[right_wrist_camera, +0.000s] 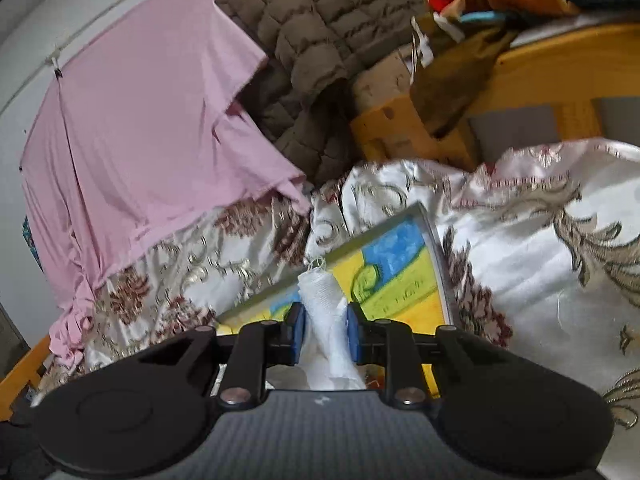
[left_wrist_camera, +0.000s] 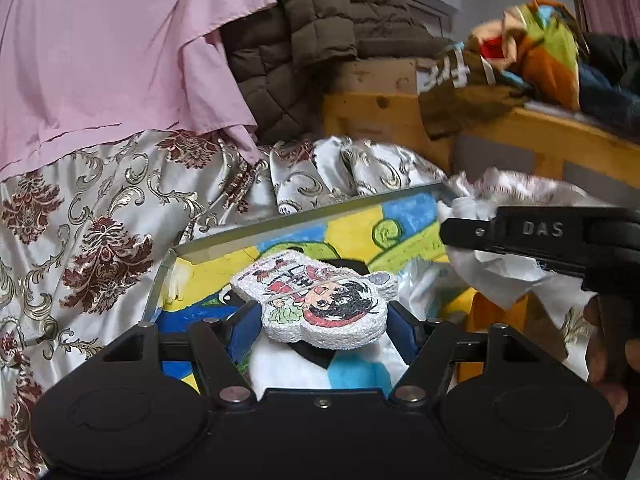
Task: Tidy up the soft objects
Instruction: 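Carry the cloth and sponge over the painted tray with both tools, then open the right tool to drop the cloth into the tray while the left tool releases the sponge, then move both tools back from the tray toward the grey mask and striped towel, then grasp the grey face mask with the left tool while the right tool grasps the striped towel, then lift the mask and towel and carry both over the painted tray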
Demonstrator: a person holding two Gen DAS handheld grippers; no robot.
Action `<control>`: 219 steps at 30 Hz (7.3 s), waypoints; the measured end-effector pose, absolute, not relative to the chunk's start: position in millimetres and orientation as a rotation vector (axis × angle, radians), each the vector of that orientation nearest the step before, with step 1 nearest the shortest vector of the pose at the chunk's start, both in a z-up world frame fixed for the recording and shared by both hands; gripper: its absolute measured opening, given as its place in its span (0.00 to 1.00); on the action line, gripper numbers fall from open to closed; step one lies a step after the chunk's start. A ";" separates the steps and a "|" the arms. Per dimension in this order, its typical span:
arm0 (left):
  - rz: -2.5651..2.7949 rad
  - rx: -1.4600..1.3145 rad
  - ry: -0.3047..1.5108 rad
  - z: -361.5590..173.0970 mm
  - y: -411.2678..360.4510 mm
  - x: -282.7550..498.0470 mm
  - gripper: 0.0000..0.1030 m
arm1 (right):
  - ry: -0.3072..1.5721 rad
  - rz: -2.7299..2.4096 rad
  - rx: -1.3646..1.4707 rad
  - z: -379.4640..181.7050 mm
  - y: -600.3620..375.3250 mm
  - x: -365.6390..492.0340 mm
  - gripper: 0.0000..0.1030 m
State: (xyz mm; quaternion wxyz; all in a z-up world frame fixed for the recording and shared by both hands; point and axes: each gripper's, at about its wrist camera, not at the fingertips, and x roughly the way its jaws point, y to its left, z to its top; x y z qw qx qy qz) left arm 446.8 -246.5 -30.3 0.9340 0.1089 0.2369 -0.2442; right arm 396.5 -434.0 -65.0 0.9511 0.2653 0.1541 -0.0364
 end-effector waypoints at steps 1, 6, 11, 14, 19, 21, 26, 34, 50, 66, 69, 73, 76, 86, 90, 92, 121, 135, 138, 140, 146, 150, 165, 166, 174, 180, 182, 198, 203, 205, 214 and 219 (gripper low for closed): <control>-0.500 0.228 0.490 -31.6 -248.1 446.5 0.68 | 0.323 -0.076 0.539 -65.9 -433.6 397.5 0.30; -0.501 0.220 0.510 -34.7 -249.4 443.8 0.68 | 0.338 -0.064 0.538 -64.5 -432.8 396.2 0.40; -0.494 0.160 0.535 -36.2 -243.9 443.2 0.71 | 0.333 -0.060 0.527 -58.9 -432.0 394.2 0.50; -0.495 0.148 0.533 -35.0 -243.3 440.1 0.75 | 0.332 -0.059 0.522 -56.1 -432.4 392.0 0.58; -0.489 0.132 0.520 -30.2 -240.4 430.9 0.81 | 0.329 -0.051 0.521 -47.3 -435.0 380.9 0.75; -0.480 0.110 0.507 -26.2 -235.5 424.7 0.84 | 0.320 -0.052 0.506 -40.0 -434.5 372.1 0.80; -0.448 0.032 0.465 -9.5 -215.6 404.0 0.91 | 0.288 -0.045 0.490 -20.4 -429.6 345.9 0.88; -0.402 -0.066 0.388 30.7 -179.5 360.3 0.96 | 0.261 -0.028 0.431 7.8 -405.9 303.0 0.97; -0.277 -0.124 0.290 63.3 -96.9 250.2 0.99 | 0.235 -0.014 0.377 14.1 -322.9 217.4 1.00; -0.088 -0.119 0.222 43.1 -32.5 168.3 0.99 | 0.228 -0.104 0.243 -15.0 -256.5 165.7 1.00; -0.069 -0.101 0.238 36.4 -27.2 165.6 0.99 | 0.227 -0.118 0.231 -21.0 -251.5 158.6 1.00; -0.056 -0.097 0.268 25.5 -20.7 165.5 0.99 | 0.236 -0.112 0.221 -26.2 -244.3 155.9 1.00; -0.047 -0.093 0.294 17.3 -15.6 165.8 0.99 | 0.245 -0.115 0.210 -30.8 -239.0 159.3 1.00; -0.027 -0.093 0.409 -14.3 -4.3 178.4 0.99 | 0.288 -0.065 0.108 -47.3 -213.4 168.2 1.00; -0.020 -0.098 0.440 -23.7 -1.9 182.0 0.99 | 0.318 -0.042 0.079 -52.8 -205.8 172.6 1.00; -0.019 -0.098 0.452 -26.6 -1.1 183.4 0.99 | 0.335 -0.027 0.067 -55.4 -203.7 173.5 1.00; 0.028 -0.186 0.536 -57.1 11.3 198.2 0.99 | 0.403 0.060 -0.060 -75.2 -179.3 189.9 1.00; 0.030 -0.270 0.490 -66.9 16.6 218.6 0.99 | 0.389 0.099 -0.128 -85.0 -164.3 194.4 1.00; 0.028 -0.292 0.495 -71.9 15.4 231.6 0.99 | 0.388 0.097 -0.131 -85.6 -164.6 194.8 1.00; 0.021 -0.315 0.506 -76.5 15.3 239.7 0.99 | 0.387 0.091 -0.129 -86.9 -165.2 196.1 1.00; -0.002 -0.347 0.468 -87.2 14.0 256.7 0.99 | 0.396 0.082 -0.130 -91.1 -169.3 206.1 1.00; -0.011 -0.366 0.459 -93.5 14.3 262.6 0.99 | 0.378 0.078 -0.126 -86.9 -169.3 223.3 1.00; -0.011 -0.469 0.457 -107.0 23.1 276.2 0.99 | 0.372 0.098 -0.206 -82.6 -160.9 302.4 1.00; -0.018 -0.467 0.458 -107.3 22.2 276.5 0.99 | 0.376 0.100 -0.217 -81.9 -158.4 306.7 1.00; -0.034 -0.459 0.454 -109.9 17.9 274.5 0.99 | 0.427 0.087 -0.257 -89.2 -152.1 328.7 0.99; -0.034 -0.444 0.435 -109.9 14.4 271.7 0.99 | 0.444 0.082 -0.263 -97.9 -152.9 331.1 0.95; -0.034 -0.445 0.430 -109.9 14.6 270.6 0.99 | 0.441 0.081 -0.291 -98.6 -150.7 331.6 0.92; -0.056 -0.410 0.396 -108.9 9.4 265.5 0.68 | 0.455 0.047 -0.397 -108.1 -141.0 327.6 0.74; -0.056 -0.386 0.409 -110.1 6.9 267.3 0.48 | 0.448 0.027 -0.421 -109.4 -140.2 325.8 0.66; -0.051 -0.391 0.408 -110.1 8.1 267.0 0.45 | 0.444 0.019 -0.422 -109.5 -140.7 325.1 0.63; -0.065 -0.355 0.400 -108.1 3.5 264.0 0.25 | 0.428 -0.003 -0.439 -108.9 -143.2 324.2 0.42; -0.064 -0.356 0.405 -108.8 4.0 264.0 0.18 | 0.417 -0.001 -0.440 -107.8 -142.9 322.8 0.31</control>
